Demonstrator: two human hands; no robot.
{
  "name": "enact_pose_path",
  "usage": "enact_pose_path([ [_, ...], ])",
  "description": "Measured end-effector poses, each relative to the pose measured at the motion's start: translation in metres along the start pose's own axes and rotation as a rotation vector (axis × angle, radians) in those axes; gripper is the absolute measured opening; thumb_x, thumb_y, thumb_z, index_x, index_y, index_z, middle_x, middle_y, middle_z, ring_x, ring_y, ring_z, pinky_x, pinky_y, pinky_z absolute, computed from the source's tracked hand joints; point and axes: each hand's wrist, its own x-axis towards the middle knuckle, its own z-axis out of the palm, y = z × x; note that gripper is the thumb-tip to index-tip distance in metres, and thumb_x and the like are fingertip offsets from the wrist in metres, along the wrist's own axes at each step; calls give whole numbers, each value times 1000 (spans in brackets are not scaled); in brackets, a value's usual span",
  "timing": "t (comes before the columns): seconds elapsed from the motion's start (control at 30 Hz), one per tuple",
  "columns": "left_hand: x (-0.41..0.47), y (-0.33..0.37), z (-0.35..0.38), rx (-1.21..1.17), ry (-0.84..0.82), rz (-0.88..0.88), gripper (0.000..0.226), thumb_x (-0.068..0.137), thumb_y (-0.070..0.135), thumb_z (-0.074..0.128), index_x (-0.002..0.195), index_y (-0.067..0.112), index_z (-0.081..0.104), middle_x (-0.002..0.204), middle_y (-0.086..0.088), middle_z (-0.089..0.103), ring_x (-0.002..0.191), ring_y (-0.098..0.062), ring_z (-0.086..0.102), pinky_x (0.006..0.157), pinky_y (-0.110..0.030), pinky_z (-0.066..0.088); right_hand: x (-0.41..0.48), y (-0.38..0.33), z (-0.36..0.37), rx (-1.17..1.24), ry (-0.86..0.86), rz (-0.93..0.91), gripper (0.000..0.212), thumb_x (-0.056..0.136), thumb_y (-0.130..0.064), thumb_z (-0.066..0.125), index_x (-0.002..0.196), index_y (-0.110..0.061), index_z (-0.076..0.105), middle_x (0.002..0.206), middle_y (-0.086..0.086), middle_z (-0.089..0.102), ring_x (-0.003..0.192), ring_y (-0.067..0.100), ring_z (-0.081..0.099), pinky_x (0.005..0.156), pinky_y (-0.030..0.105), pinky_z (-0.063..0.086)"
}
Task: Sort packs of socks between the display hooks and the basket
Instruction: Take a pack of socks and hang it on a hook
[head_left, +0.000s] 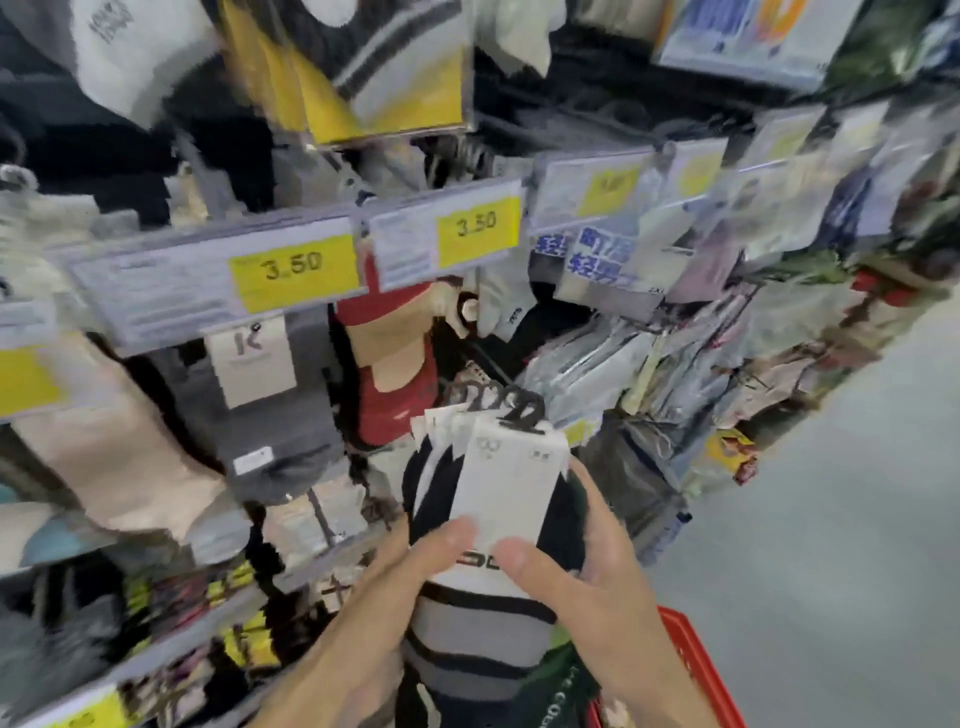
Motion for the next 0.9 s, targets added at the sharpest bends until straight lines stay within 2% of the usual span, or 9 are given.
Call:
enact_pose_path([
  [0.07,16,3,29,-3,4,3,62,20,54,89,80,41,81,97,19,77,87,-3,70,70,-27,56,22,2,-37,-41,-29,-18,59,83,-44,77,135,-49,50,135,-19,61,123,1,58,90,11,48],
  [0.17,40,8,70,-30,122,63,151,0,76,84,141,33,53,148,6,52,135,-21,49,109,-48,43,56,3,-83,-170,16,-56,60,73,-62,76,127,-60,51,131,-26,59,120,-6,56,87,13,51],
  [0.23,57,16,92,-81,192,140,170,-7,78,79,151,35,34,158,11,33,143,-19,37,114,-50,35,77,3,-103,-273,71,-90,59,66,-71,73,121,-62,52,123,-25,58,115,-2,57,87,23,50],
  [0.3,69,21,113,-97,243,176,149,6,71,86,144,37,40,154,10,35,134,-18,45,110,-48,40,99,-1,-117,-263,92,-82,53,63,-66,75,112,-56,58,112,-19,60,103,4,62,82,31,53],
  [0.43,91,36,130,-189,356,193,131,21,60,93,140,24,52,139,-1,61,118,-20,65,88,-41,57,142,-9,-134,-129,-11,-69,36,65,-44,81,100,-44,69,97,-12,73,81,2,68,69,15,51],
  [0.5,96,44,129,-230,347,210,112,36,56,89,137,23,53,125,-2,71,108,-20,71,83,-41,60,158,-9,-137,-26,-60,-56,30,70,-28,81,98,-34,73,92,-10,77,78,3,68,69,17,52],
  [0.63,107,48,126,-166,321,284,89,52,50,85,134,30,57,117,5,75,105,-15,72,80,-36,61,173,-4,-144,12,-123,-48,26,79,-15,78,102,-26,73,97,-6,77,86,9,71,74,22,55],
  [0.73,114,48,126,-154,260,333,54,60,40,85,111,36,72,109,3,77,98,-14,75,67,-25,61,177,0,-152,-9,-164,-58,31,82,-12,76,106,-31,74,103,-8,77,93,8,72,74,19,55],
  [0.9,120,53,126,-117,174,380,38,65,40,88,100,46,75,112,3,77,105,-15,72,76,-28,60,187,0,-155,-108,-207,-93,42,83,-8,77,106,-43,72,109,-12,75,98,6,70,76,16,55],
])
